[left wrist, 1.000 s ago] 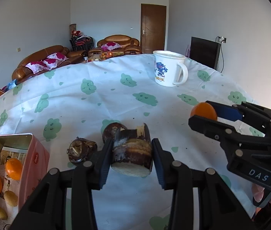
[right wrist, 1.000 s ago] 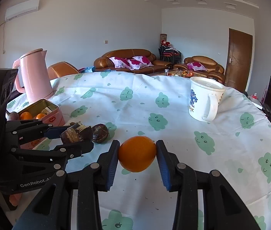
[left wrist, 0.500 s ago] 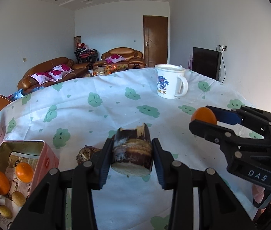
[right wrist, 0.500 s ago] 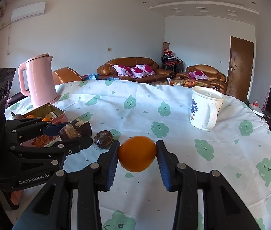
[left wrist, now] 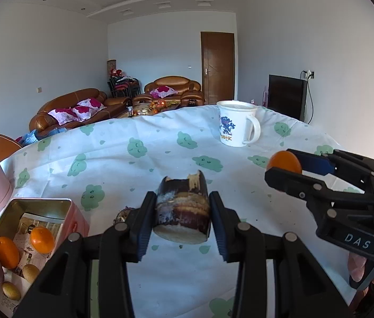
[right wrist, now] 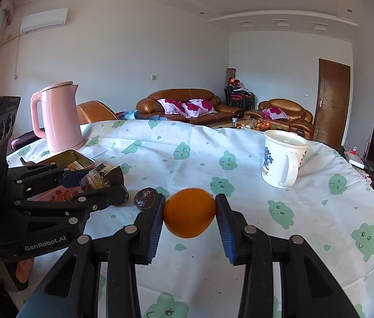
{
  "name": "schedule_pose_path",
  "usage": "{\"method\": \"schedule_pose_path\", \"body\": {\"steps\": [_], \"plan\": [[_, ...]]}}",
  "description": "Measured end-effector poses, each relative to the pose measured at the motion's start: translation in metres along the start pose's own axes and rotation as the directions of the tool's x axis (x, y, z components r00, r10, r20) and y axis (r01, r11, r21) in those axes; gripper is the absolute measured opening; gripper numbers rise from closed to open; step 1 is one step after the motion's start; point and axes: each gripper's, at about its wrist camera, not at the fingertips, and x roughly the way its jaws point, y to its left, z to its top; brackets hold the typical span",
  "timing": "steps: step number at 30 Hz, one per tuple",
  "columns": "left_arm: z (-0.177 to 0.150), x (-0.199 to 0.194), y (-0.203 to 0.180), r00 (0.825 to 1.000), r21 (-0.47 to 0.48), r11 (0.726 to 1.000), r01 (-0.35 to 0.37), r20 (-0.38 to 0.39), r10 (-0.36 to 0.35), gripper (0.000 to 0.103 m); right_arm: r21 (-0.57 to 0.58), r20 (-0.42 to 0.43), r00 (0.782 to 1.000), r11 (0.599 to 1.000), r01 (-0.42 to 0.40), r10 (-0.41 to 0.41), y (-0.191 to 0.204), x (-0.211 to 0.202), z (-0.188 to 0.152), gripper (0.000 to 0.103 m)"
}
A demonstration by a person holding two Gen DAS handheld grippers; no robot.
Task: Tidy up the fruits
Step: 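Lift the brown chunk and mandarin in both tools toward the tin, then carry the brown chunk in the left tool while the right tool carries the mandarin over the tin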
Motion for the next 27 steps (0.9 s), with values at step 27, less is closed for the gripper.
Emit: {"method": "schedule_pose_path", "body": {"steps": [27], "plan": [[-0.001, -0.017, 0.000, 0.996, 0.004, 1.000, -0.031, 0.084, 0.030, 0.042, -0.016, 0.103, 0.995, 1.000, 0.004, -0.002, 0.003, -0.019, -0.001, 0.041]]}}
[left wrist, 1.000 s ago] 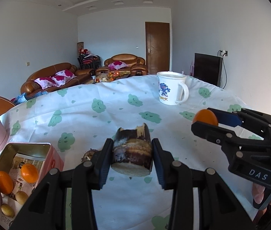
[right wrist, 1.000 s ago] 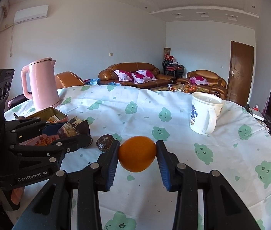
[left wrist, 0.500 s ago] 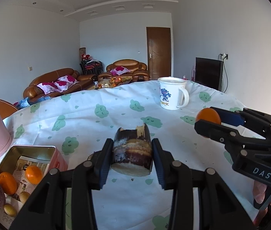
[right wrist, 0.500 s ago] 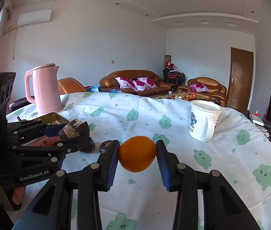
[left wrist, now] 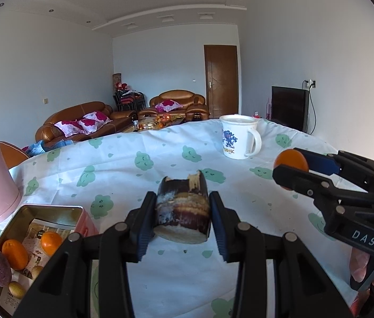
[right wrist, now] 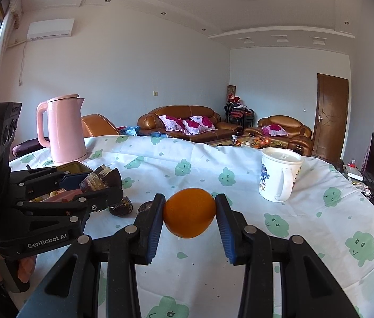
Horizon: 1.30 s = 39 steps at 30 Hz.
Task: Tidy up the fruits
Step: 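Carry the brown chunk in the left tool while the right tool carries the mandarin over the tin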
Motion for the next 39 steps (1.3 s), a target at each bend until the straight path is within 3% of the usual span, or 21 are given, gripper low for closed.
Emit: {"method": "schedule_pose_path", "body": {"steps": [39], "plan": [[-0.003, -0.022, 0.004, 0.995, -0.011, 0.999, -0.048, 0.091, 0.048, 0.042, -0.061, 0.114, 0.993, 0.998, 0.028, -0.021, 0.018, -0.021, 0.000, 0.041]]}}
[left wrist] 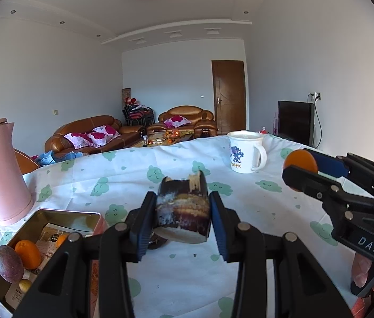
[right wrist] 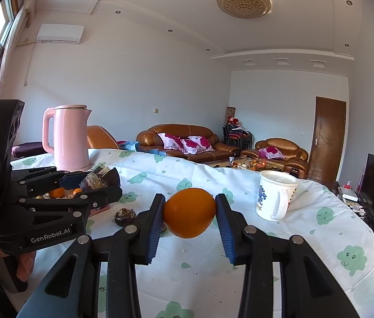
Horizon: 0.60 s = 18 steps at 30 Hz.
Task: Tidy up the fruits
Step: 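Carry the brown chunk in the left tool while the right tool carries the mandarin over the tin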
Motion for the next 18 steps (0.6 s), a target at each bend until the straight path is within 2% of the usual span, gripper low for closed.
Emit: {"method": "schedule_pose_path", "body": {"steps": [18], "plan": [[-0.004, -0.008, 0.012, 0.999, -0.006, 0.999, -0.045, -0.016, 0.045, 0.042, -0.037, -0.014, 0.999, 0.998, -0.051, 0.050, 0.024, 0.011, 0.004, 0.041]]}}
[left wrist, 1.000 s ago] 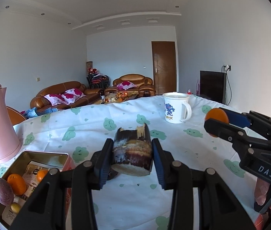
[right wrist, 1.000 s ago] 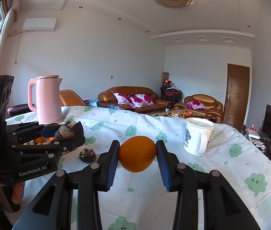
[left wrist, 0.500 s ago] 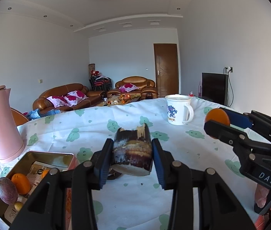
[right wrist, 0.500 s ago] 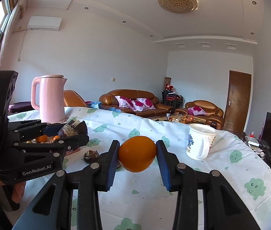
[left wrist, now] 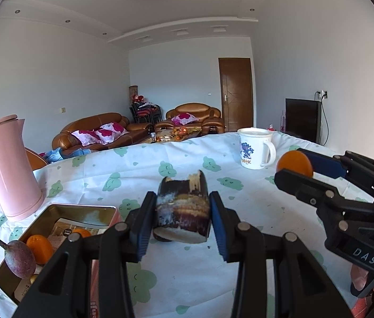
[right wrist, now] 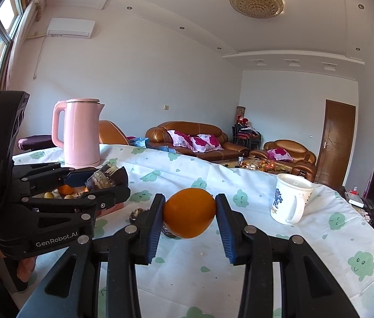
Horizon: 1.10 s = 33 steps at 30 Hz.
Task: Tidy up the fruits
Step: 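Carry the brown chunk in the left tool while the right tool carries the mandarin over the tin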
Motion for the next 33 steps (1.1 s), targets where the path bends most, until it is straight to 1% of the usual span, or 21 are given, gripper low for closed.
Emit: {"method": "schedule_pose_path", "body": {"steps": [14, 33], "plan": [[-0.005, -0.008, 0.029, 0.999, -0.042, 0.998, -0.040, -0.016, 0.040, 0.042, -0.022, -0.011, 0.997, 0.997, -0.073, 0.073, 0.028, 0.015, 0.009, 0.041], [-0.012, -0.019, 0.072, 0.993, -0.102, 0.988, -0.115, -0.047, 0.111, 0.042, -0.052, -0.028, 0.986, 0.985, -0.165, 0.164, 0.066, 0.037, 0.023, 0.041]]}}
